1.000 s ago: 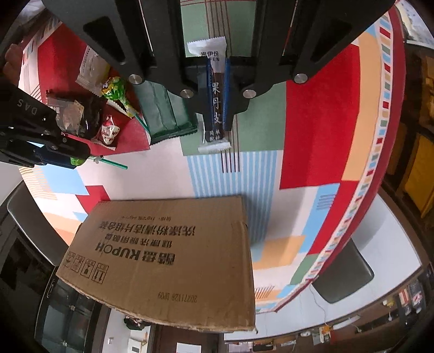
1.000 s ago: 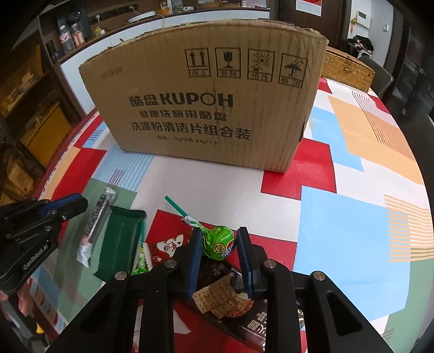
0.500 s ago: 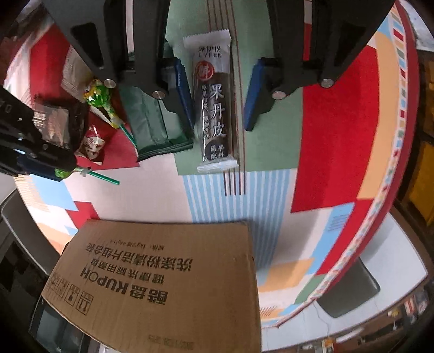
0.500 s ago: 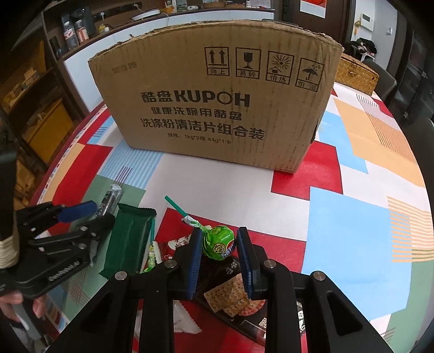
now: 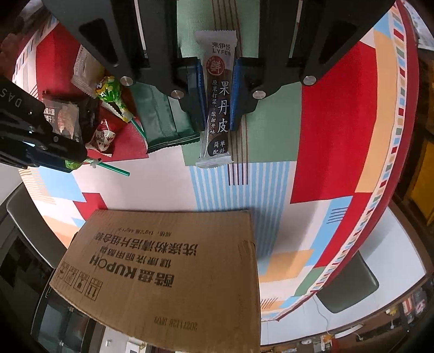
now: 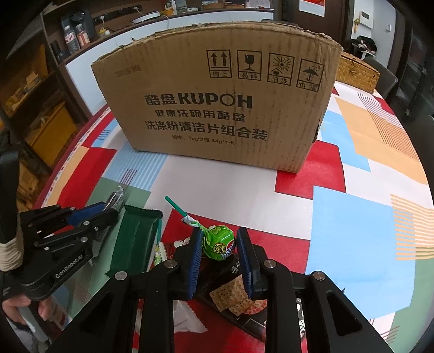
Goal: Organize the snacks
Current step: 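Carry both snacks over the cardboard box and open both tools to drop them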
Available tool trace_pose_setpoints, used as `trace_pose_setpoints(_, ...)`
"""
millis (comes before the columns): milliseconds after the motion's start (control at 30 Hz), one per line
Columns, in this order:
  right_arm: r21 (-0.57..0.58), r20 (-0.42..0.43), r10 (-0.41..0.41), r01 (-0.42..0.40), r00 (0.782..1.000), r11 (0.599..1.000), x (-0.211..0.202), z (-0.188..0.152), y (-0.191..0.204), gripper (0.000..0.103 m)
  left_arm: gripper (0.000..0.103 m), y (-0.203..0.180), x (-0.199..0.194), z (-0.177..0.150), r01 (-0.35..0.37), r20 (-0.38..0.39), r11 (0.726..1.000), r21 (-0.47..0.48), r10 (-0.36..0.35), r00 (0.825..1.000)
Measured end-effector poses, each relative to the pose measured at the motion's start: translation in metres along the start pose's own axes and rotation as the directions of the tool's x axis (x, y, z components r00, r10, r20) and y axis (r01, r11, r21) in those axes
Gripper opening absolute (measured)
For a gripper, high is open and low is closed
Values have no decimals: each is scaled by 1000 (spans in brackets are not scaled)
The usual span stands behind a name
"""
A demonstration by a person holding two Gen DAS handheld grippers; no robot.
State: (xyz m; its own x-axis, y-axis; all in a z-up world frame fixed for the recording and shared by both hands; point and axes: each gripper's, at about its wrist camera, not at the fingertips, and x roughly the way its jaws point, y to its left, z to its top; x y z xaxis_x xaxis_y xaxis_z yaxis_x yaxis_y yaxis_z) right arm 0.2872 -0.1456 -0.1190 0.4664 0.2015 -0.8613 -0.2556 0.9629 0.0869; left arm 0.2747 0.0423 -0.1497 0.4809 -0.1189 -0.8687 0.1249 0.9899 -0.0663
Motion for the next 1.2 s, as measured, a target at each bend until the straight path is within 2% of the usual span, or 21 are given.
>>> trace_pose_setpoints(367, 8, 25, 9, -9, 1000, 1000, -12, 1, 0, 27, 17, -4, -27, 6, 22, 67, 1000, -2, -22, 998)
trace_pose_setpoints(600, 10, 74, 20, -21, 997, 1000, -30, 8, 2, 27, 17, -8, -58, 17, 36, 151, 999, 13, -37, 988)
trace_pose_setpoints(867, 12, 168, 27, -29, 986, 999, -61, 23, 2, 27, 17, -17, -97, 39, 49, 265, 998, 48, -60, 962)
trace_pose_setpoints(1200, 36, 295, 10, -21, 955, 999, -100, 52, -13, 27, 17, -32, -129, 82, 59, 373, 995, 84, -86, 924)
